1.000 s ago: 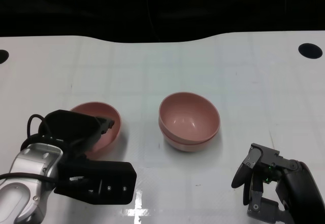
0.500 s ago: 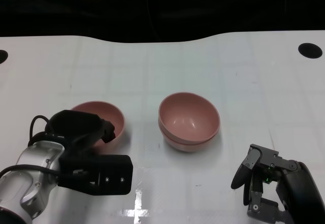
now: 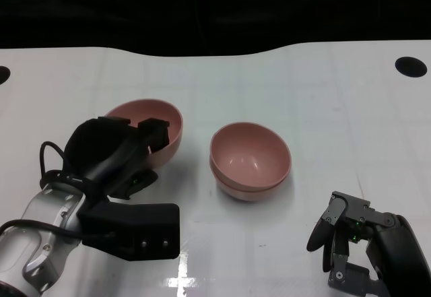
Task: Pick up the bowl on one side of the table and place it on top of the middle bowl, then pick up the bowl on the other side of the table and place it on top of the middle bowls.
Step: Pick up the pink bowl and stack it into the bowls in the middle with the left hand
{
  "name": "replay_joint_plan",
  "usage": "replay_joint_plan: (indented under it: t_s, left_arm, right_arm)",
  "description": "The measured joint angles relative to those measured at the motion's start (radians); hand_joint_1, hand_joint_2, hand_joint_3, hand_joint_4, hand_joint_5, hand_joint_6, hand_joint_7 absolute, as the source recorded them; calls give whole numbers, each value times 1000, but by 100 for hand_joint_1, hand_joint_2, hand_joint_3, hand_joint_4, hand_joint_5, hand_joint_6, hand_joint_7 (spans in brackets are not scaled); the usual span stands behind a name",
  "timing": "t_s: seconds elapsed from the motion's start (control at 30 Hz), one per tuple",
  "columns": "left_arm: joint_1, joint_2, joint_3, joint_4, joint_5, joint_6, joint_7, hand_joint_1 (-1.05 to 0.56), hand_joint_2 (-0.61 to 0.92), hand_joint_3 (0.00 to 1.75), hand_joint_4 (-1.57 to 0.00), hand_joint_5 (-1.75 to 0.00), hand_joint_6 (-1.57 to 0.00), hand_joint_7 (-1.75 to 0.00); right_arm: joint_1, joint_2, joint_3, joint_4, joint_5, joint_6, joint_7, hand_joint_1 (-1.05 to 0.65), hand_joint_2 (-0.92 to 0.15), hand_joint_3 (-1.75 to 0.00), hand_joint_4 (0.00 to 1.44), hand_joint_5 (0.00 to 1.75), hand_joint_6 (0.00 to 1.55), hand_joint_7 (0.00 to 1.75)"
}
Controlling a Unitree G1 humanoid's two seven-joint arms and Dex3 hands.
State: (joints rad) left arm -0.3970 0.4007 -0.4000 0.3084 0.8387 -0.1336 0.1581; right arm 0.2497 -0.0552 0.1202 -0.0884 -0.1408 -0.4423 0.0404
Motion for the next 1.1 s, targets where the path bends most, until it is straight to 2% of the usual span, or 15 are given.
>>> replay_joint_plan:
  t_s: [0.13,0.2,0.3,0.47,0.57,0.6,0.67,0.73,0.83,1.03,1.1]
  left_arm:
    - [0,0,8,-23,0,-1,0,-23,46,105,-87,-175,-68,-164]
    - [0,0,13,-36,-6,-8,1,-23,43,107,-87,-175,-73,-151]
    - [-4,-5,18,-43,-19,-47,24,-24,43,110,-89,-175,-77,-140]
    - [-39,-27,16,-58,-26,-75,17,-24,47,111,-87,-175,-79,-138]
    - [-83,-55,5,-44,-35,-109,10,-24,49,107,-88,-175,-79,-146]
    - [-102,-66,-2,-36,-41,-121,9,-25,51,103,-86,-175,-81,-134]
    - [-131,-85,-18,-18,-44,-136,7,-26,51,100,-86,-175,-82,-127]
    - [-152,-106,-34,15,-45,-161,6,-25,49,105,-89,-175,-87,-133]
    - [-178,-129,-60,66,-45,-208,7,-27,52,105,-90,-175,-84,-150]
    - [-233,-143,-109,114,-14,-240,-2,-24,54,87,-87,-175,-76,-162]
    - [-246,-144,-132,124,6,-241,-9,-25,62,63,-86,-175,-79,-148]
  right_arm:
    - [1,0,0,0,2,-4,0,-4,-26,-161,93,175,85,151]
    - [2,0,0,0,3,-4,0,-3,-26,-162,94,175,85,150]
    - [2,0,0,2,3,-7,0,-3,-25,-161,94,175,85,150]
    - [3,0,0,7,0,-12,-3,-4,-26,-160,95,175,85,150]
    - [4,1,0,6,2,-11,-3,-3,-27,-161,95,175,85,150]
    - [5,1,0,6,2,-9,-3,-3,-27,-161,94,175,85,149]
    - [6,1,-1,6,2,-6,-3,-3,-27,-160,94,175,84,149]
    - [6,1,-1,6,2,-8,-3,-3,-27,-160,93,175,85,149]
    - [7,0,-2,6,2,-8,-3,-3,-27,-159,93,175,85,149]
    - [6,0,-2,7,1,-11,-3,-3,-28,-158,92,175,84,150]
    - [6,0,-3,7,0,-12,-3,-3,-28,-159,93,175,85,150]
